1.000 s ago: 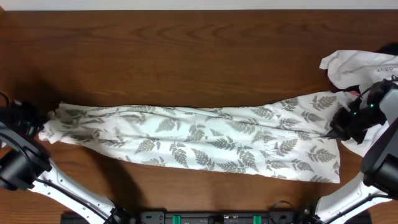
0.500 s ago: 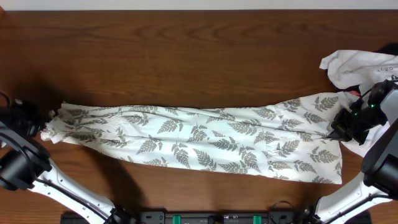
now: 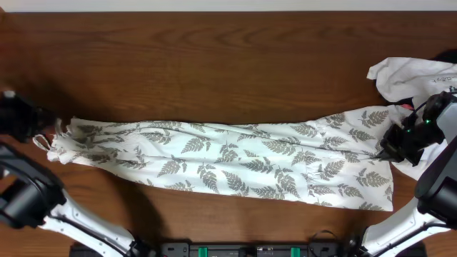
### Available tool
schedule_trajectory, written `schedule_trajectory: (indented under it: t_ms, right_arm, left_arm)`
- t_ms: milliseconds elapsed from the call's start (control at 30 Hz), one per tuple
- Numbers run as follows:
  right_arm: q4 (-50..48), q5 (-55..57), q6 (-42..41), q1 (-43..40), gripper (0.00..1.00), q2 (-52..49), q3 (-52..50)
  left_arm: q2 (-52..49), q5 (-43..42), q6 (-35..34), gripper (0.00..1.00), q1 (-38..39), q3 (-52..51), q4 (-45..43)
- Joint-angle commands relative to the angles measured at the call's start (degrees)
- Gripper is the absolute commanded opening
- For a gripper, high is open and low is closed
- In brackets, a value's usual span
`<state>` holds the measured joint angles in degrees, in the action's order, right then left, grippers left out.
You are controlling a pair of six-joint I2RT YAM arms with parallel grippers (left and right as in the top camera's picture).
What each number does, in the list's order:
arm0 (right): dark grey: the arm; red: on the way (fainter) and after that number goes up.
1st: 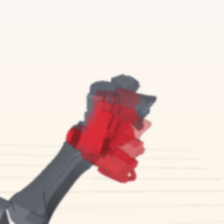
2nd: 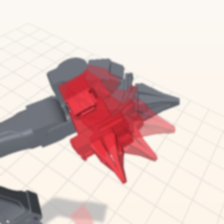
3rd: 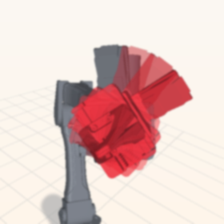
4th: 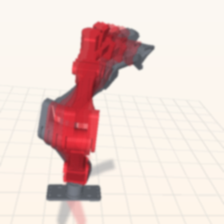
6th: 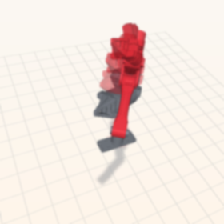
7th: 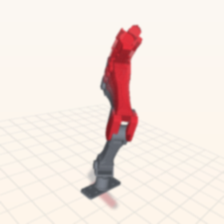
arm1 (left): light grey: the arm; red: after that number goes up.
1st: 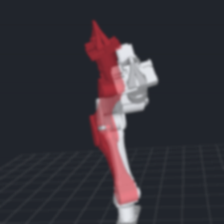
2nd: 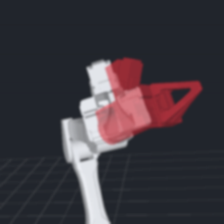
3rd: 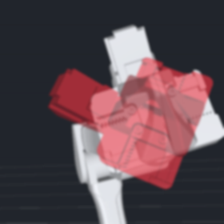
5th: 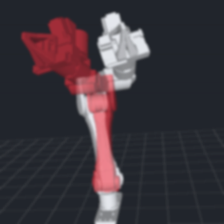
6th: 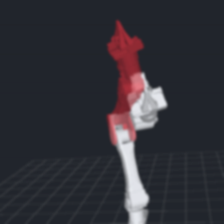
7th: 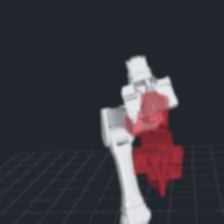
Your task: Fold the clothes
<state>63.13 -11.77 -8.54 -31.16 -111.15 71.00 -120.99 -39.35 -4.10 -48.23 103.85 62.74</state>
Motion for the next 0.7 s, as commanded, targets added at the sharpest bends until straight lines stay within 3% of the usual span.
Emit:
schedule_trajectory:
  t_ms: [0, 67, 200, 233, 300, 367, 467, 667]
  right_arm:
    - [-0.22, 1.03, -0.63, -0.59, 0.01, 0.42, -0.15]
    - [-0.2, 1.03, -0.61, -0.59, 0.01, 0.42, -0.15]
    - [-0.2, 1.03, -0.61, -0.59, 0.01, 0.42, -0.15]
    - [-0.2, 1.03, -0.61, -0.59, 0.01, 0.42, -0.15]
    - [-0.17, 1.01, -0.61, -0.59, 0.01, 0.42, -0.15]
    - [0.0, 1.03, -0.59, -0.59, 0.01, 0.42, -0.15]
    - [0.37, 1.03, 0.09, -0.59, 0.01, 0.42, -0.15]
    - [0.5, 1.03, 0.09, -0.59, 0.01, 0.42, -0.15]
  left_arm:
    - [6.27, -0.79, 2.14, 0.23, 1.38, 1.16, 2.21]
    - [8.09, 1.97, 2.12, 0.23, 2.49, 1.16, 5.79]
    - [8.9, 15.37, 0.83, 0.25, 5.92, 0.26, 15.93]
    - [8.9, 16.9, -0.57, 0.31, 6.6, -0.76, 16.09]
    - [8.9, 19.04, -2.38, 0.47, 7.54, -2.93, 15.28]
    - [8.9, 24.48, -5.64, 0.54, 7.72, -5.88, 13.42]
    - [8.9, 30.05, -8.48, 0.56, 7.13, -9.97, 9.55]
    - [8.9, 29.99, -9.09, 0.56, 6.45, -13.7, 2.62]
